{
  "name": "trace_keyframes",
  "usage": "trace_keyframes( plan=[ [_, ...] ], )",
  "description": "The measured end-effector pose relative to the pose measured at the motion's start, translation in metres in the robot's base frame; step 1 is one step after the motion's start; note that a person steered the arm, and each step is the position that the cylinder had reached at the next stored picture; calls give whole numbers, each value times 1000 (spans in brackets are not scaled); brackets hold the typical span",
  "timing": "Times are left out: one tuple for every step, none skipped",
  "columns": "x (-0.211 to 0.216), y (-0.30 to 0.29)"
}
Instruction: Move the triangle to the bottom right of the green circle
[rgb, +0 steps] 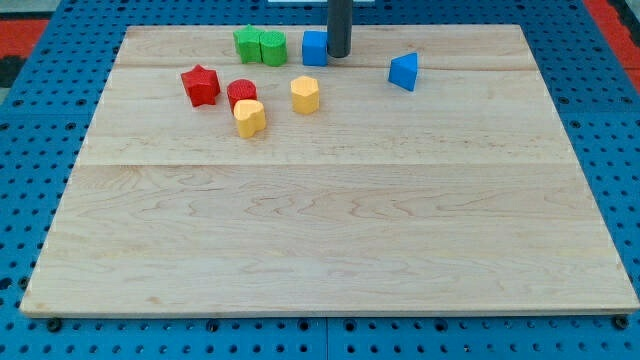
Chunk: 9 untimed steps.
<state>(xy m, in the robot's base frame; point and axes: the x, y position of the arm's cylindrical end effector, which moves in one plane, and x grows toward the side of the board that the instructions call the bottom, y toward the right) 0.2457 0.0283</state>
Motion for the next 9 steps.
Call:
trace_keyframes(
  plan=[
    [-5, 111],
    [27, 188],
    [49, 150],
    [47, 64],
    [46, -9],
    [47, -40],
    [47, -22],
    [48, -22],
    [42, -26]
  ],
)
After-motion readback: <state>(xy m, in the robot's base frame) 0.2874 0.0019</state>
